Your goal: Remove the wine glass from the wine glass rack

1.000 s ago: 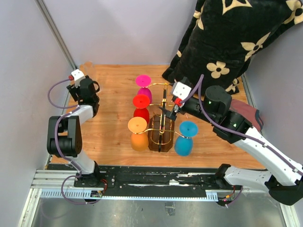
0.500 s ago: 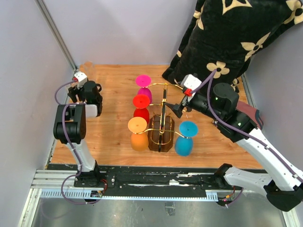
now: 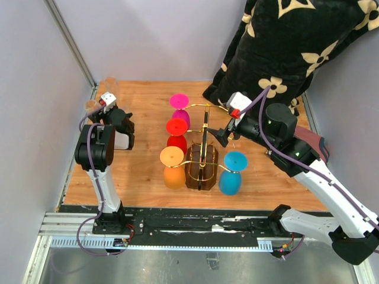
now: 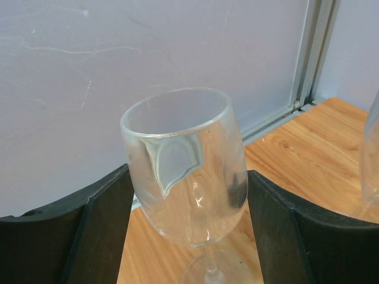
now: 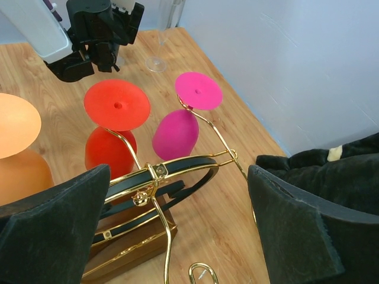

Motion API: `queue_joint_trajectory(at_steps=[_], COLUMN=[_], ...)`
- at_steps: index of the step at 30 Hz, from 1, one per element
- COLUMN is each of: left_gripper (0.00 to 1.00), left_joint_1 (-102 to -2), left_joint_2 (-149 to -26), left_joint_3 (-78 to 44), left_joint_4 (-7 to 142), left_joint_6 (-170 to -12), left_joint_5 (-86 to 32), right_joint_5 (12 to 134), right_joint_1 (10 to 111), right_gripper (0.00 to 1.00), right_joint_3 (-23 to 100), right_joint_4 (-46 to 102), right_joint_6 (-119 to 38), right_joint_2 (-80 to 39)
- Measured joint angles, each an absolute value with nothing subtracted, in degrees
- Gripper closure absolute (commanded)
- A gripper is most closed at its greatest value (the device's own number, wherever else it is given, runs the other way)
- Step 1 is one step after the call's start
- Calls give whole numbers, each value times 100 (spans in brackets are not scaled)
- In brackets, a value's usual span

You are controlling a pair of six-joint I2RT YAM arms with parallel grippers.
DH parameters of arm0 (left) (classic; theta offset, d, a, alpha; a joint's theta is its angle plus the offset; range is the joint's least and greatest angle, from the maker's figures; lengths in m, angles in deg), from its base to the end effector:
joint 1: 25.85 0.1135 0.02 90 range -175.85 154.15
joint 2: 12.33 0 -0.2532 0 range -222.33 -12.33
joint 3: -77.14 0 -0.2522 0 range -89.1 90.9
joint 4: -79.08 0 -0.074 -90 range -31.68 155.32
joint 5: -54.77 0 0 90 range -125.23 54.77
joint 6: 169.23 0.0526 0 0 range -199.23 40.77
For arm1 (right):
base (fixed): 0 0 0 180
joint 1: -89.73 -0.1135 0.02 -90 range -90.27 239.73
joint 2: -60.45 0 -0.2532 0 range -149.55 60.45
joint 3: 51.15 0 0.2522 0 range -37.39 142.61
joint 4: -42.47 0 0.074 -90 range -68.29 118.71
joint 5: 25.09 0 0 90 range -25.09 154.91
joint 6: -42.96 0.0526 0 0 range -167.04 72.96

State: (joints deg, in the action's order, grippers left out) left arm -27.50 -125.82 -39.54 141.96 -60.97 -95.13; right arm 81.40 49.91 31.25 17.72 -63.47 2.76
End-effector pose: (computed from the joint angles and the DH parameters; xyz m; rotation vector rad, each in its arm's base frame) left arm 0.3815 0.0345 0.1741 -0.6668 1.3779 0.9324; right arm 0.1734 0.1640 0.4328 -0.9473 1.2866 0.5447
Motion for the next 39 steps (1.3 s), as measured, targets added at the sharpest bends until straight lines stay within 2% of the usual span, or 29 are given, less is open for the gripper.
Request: queue_joint_trajectory(at_steps=[7,21,26,32,36,39], left_gripper=[3,0,0,0,0,0], left_joint_1=[-2759,-2764,-2796,-2917,-2967,-2969], left_joint_2=[-12635,-12753,-12589,-12020,-11478,-11177], left_joint_3=[-4004,-3991,-3744,-3045,-2872,-2647], left_joint_4=[14754,14950,13932,12004,10627,9504], left_joint_6=[-5949,-5791,-5986,-6556,-7234,-7852], left_joint_5=[-9476,-9476,-9613,-9886,-9904,-9886], right_joint_5=[8182,8350,8337,8247,8182,8171], right_joint_1=[5020,5182,5182,5206,5289,5313], right_gripper=[1,1,1,8,16,27], right_joint_3=[3107,3046,3046,3169,3402,3778], right_joint_4=[1827,1869,1856,1670,1434,1123], right_joint_6=[-6290,-6198,-6152,-5881,-5543,-5151], right_joint_2=[279,289,292,202,95,-100])
